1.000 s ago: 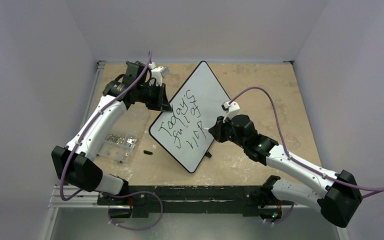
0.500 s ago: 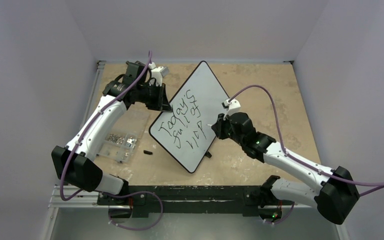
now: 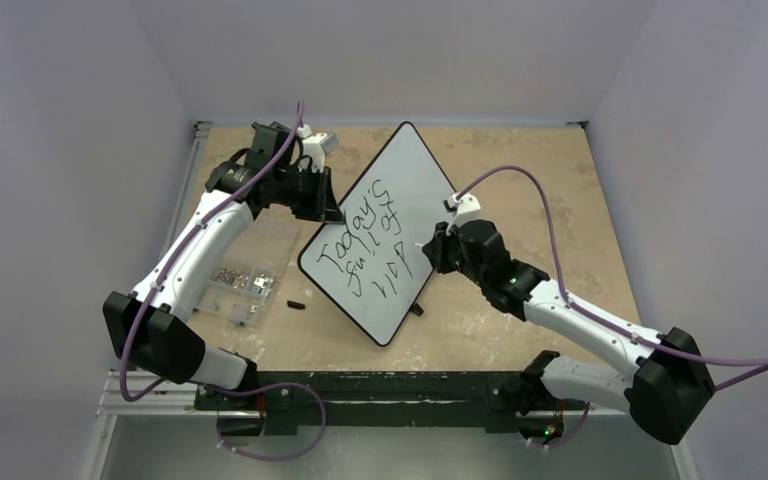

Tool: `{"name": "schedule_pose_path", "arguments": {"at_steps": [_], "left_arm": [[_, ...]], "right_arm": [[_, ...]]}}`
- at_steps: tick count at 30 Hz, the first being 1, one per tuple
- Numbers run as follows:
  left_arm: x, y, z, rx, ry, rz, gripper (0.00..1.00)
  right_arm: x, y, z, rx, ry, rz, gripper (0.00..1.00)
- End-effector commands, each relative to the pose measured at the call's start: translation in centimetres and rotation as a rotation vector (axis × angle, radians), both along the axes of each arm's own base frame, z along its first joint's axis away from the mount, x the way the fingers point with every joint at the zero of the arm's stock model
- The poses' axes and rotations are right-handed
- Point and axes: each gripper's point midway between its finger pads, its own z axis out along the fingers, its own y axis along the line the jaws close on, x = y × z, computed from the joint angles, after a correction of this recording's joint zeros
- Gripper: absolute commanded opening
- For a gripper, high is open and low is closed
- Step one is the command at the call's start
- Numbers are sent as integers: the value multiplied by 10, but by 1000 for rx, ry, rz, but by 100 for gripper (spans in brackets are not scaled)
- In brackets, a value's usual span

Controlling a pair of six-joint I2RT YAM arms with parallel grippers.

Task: Write a sentence on the whiteboard

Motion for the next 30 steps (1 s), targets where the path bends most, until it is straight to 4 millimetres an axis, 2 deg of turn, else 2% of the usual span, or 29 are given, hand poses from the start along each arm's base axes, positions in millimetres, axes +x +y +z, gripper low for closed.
{"name": "schedule_pose_path", "arguments": {"at_steps": [1, 16, 30], "left_arm": [[19, 25, 0, 119, -97, 80, 0], [20, 25, -4, 126, -86, 81, 0], [21, 26, -6, 131, -83, 81, 0]], "right_arm": [[14, 9, 33, 56, -80, 8, 0], [14, 18, 19, 65, -55, 43, 0], [23, 9, 7, 41, -39, 10, 0]]}}
